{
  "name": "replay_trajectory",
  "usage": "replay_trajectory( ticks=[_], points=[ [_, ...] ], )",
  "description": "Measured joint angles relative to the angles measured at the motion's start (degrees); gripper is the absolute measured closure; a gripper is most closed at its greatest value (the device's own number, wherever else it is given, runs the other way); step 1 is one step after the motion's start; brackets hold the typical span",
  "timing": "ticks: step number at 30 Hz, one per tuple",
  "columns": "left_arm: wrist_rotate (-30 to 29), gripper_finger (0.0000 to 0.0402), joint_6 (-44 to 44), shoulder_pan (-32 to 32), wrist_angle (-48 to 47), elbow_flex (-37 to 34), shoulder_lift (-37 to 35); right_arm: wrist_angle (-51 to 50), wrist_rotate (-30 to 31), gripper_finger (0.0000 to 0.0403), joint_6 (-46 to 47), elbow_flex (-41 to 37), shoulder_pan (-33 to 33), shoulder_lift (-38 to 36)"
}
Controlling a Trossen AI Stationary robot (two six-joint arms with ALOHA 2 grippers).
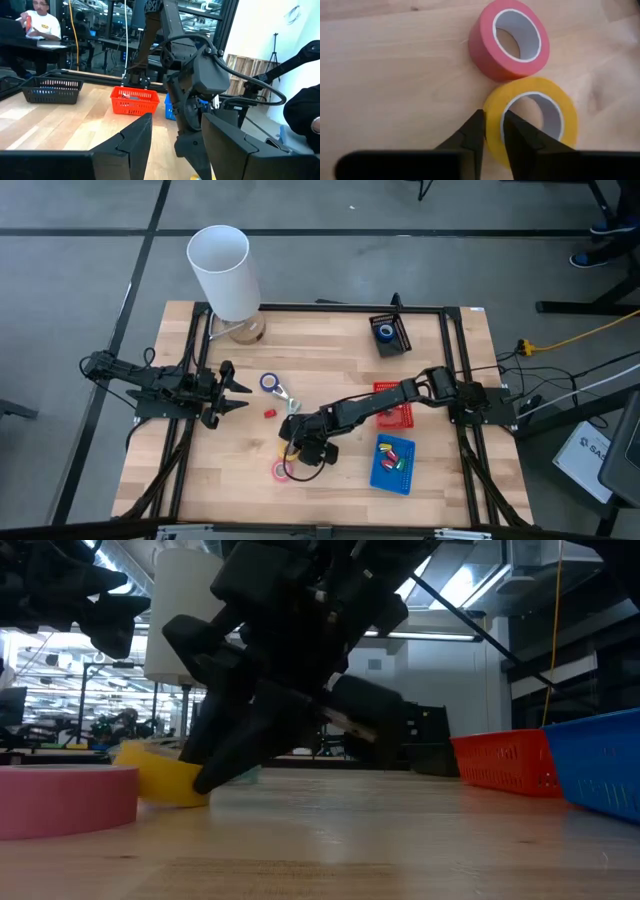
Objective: Pick and place Stapler, Stapler remover, tape
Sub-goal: Put the yellow tape into the black basket
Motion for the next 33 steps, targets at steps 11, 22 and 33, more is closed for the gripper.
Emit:
replay_trajectory(
  ticks=[11,22,33],
  points=[
    [0.0,0.0233,0.0,0.0,0.0,0.0,0.0,-10.1,-0.6,0.0371,13.2,-0.4,-3.2,-6.8],
    [0.0,0.0233,0.0,0.0,0.0,0.0,0.0,-23.8,-0.6,0.0371,19.8,-0.7,-10.5,-21.6],
    [0.0,0.0233,0.0,0.0,0.0,0.0,0.0,-31.8,0.1,0.0371,27.3,-3.9,-20.8,-32.9]
  ],
)
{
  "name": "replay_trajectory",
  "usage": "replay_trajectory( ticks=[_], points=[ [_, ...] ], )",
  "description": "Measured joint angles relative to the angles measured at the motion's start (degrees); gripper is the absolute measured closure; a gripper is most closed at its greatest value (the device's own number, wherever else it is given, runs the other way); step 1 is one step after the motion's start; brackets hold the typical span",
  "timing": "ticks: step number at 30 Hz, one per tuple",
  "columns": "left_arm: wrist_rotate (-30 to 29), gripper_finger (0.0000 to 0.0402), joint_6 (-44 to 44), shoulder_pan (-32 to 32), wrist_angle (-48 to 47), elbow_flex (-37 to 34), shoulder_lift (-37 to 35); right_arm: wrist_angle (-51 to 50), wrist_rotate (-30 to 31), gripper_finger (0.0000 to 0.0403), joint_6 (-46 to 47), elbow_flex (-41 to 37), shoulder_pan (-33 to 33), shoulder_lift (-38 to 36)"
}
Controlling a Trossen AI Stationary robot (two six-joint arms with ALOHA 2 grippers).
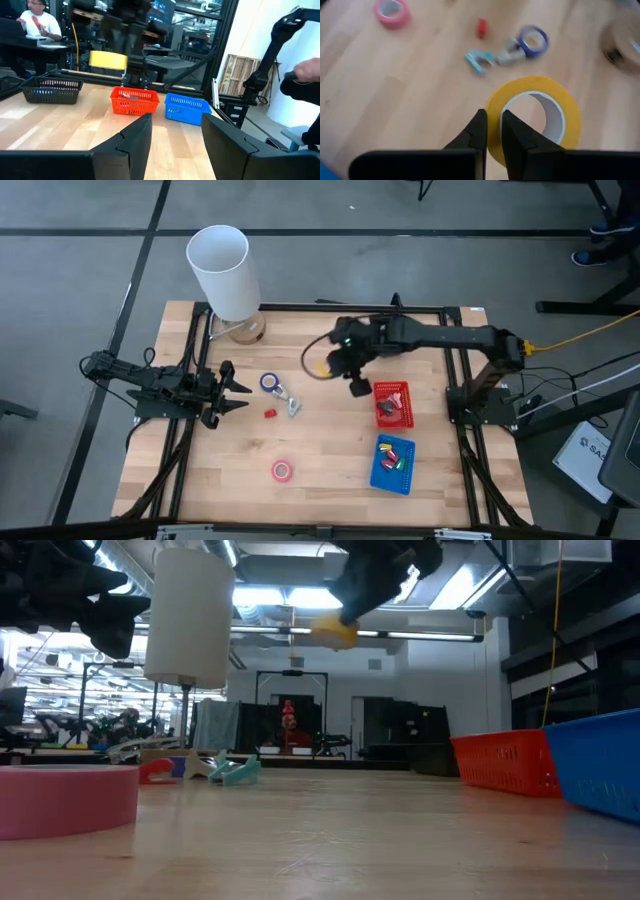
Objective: Pick and place Stapler, Stapler remover, tape
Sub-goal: Put the yellow tape into the black basket
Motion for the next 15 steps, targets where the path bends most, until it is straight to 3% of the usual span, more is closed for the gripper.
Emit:
replay_trajectory(
  ticks=[8,15],
  points=[
    [0.0,0.0233,0.0,0.0,0.0,0.0,0.0,7.0,8.6,0.0371,6.1,-15.2,-5.6,-12.9],
    [0.0,0.0233,0.0,0.0,-0.1,0.0,0.0,7.9,13.0,0.0371,9.0,-22.8,-11.0,-20.4]
  ],
)
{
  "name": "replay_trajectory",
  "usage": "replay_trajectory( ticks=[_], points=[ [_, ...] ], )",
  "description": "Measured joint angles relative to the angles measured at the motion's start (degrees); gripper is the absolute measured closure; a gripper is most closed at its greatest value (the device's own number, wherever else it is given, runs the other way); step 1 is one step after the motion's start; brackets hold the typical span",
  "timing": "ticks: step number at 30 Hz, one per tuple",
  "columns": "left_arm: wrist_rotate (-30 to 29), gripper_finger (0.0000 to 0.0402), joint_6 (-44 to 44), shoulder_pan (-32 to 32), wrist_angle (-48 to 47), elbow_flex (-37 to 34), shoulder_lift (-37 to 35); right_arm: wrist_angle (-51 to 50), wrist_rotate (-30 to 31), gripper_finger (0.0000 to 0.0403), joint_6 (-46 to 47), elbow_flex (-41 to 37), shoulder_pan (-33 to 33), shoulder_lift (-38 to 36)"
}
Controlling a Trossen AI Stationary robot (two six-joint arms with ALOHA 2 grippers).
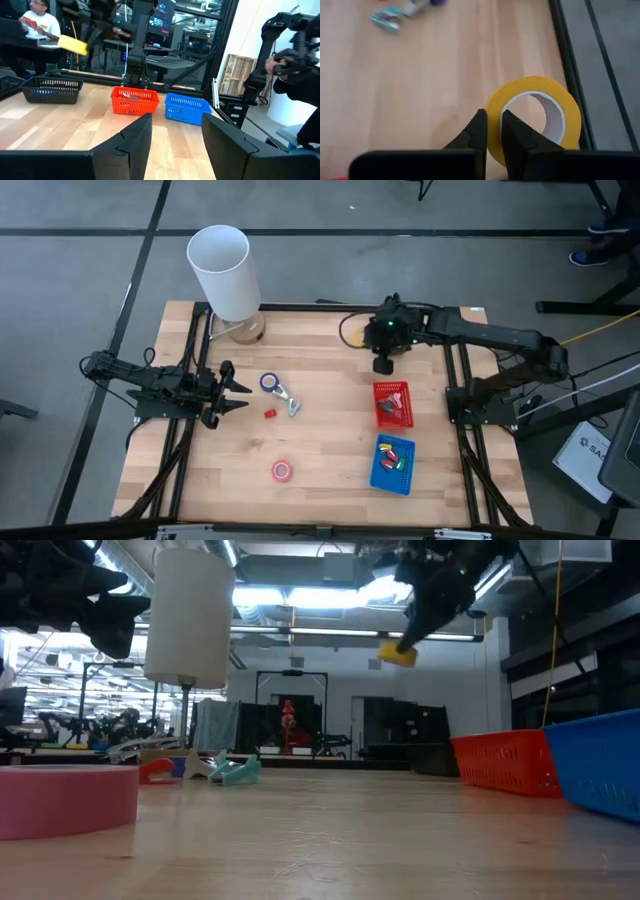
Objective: Pick and place Stapler, Stapler remover, tape
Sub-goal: Put the yellow tape into the black basket
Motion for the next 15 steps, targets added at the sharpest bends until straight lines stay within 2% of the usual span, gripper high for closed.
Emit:
replay_trajectory(
  ticks=[15],
  points=[
    [0.0,0.0233,0.0,0.0,0.0,0.0,0.0,3.3,1.6,0.0368,5.3,-12.9,-17.3,-1.1]
  ],
)
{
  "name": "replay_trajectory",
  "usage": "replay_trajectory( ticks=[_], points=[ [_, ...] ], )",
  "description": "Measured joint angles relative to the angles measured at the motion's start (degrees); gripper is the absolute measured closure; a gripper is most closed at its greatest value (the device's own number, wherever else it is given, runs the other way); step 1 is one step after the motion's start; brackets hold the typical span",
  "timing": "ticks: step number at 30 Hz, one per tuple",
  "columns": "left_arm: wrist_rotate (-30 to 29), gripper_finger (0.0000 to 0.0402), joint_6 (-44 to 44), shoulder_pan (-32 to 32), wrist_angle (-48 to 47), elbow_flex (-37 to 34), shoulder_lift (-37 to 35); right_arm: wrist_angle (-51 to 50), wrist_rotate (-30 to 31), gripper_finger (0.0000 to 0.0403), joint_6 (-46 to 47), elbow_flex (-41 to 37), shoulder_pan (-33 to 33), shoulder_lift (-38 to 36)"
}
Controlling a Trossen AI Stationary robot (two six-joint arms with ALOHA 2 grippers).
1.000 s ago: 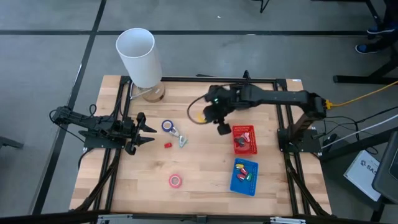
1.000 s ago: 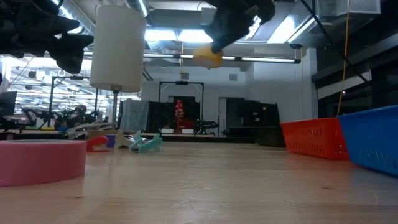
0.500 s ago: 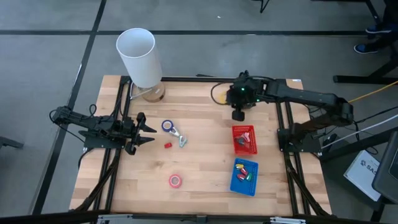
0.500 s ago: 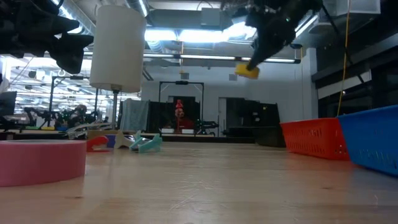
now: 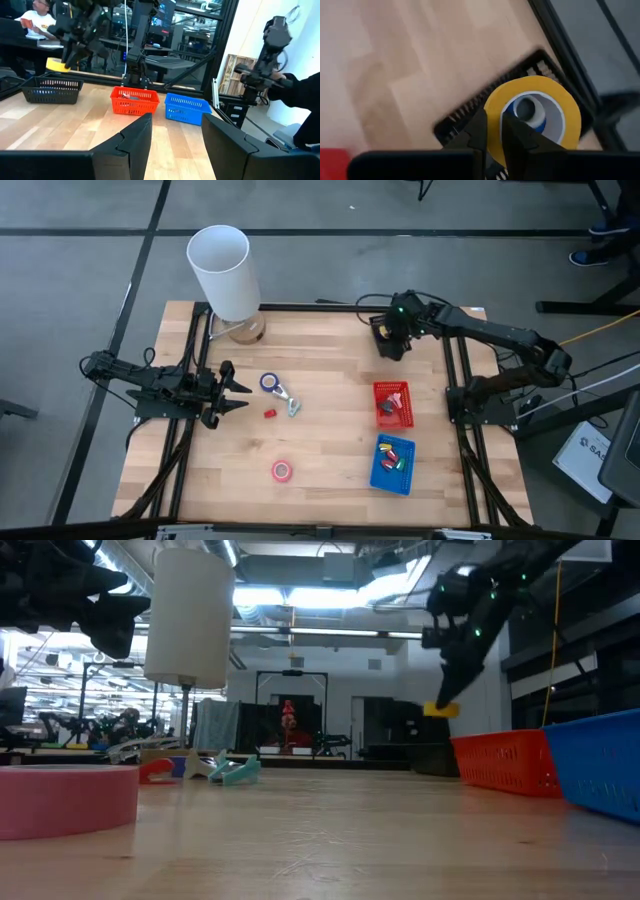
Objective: Pick and place Stapler, Stapler remover, tape
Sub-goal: Put the yellow tape into the black basket
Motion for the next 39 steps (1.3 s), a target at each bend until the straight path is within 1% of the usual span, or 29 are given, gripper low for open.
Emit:
replay_trajectory(
  ticks=[4,9,12,15,19,28,35,39],
  points=[
    [0.0,0.0233,0.0,0.0,0.0,0.0,0.0,1.5,-0.3,0.0366,1.0,-2.6,-3.4,0.0],
    [0.0,0.0233,0.0,0.0,0.0,0.0,0.0,5.1,-2.6,0.0367,1.4,-5.0,-5.6,0.1],
    [0.0,0.0233,0.0,0.0,0.0,0.0,0.0,5.3,-2.8,0.0365,2.7,-5.6,-5.6,0.3],
    [0.0,0.0233,0.0,0.0,0.0,0.0,0.0,5.5,-4.3,0.0366,3.0,-6.7,-5.5,0.3],
    [0.0,0.0233,0.0,0.0,0.0,0.0,0.0,8.0,-4.8,0.0366,4.0,-9.0,-5.5,0.3],
    [0.0,0.0233,0.0,0.0,0.0,0.0,0.0,10.6,-5.6,0.0362,4.4,-9.6,-5.5,0.3],
    [0.0,0.0233,0.0,0.0,0.0,0.0,0.0,10.5,-5.6,0.0341,5.6,-9.6,-5.5,0.3],
    [0.0,0.0233,0.0,0.0,0.0,0.0,0.0,10.2,-5.6,0.0336,5.6,-9.6,-5.5,0.3]
  ],
)
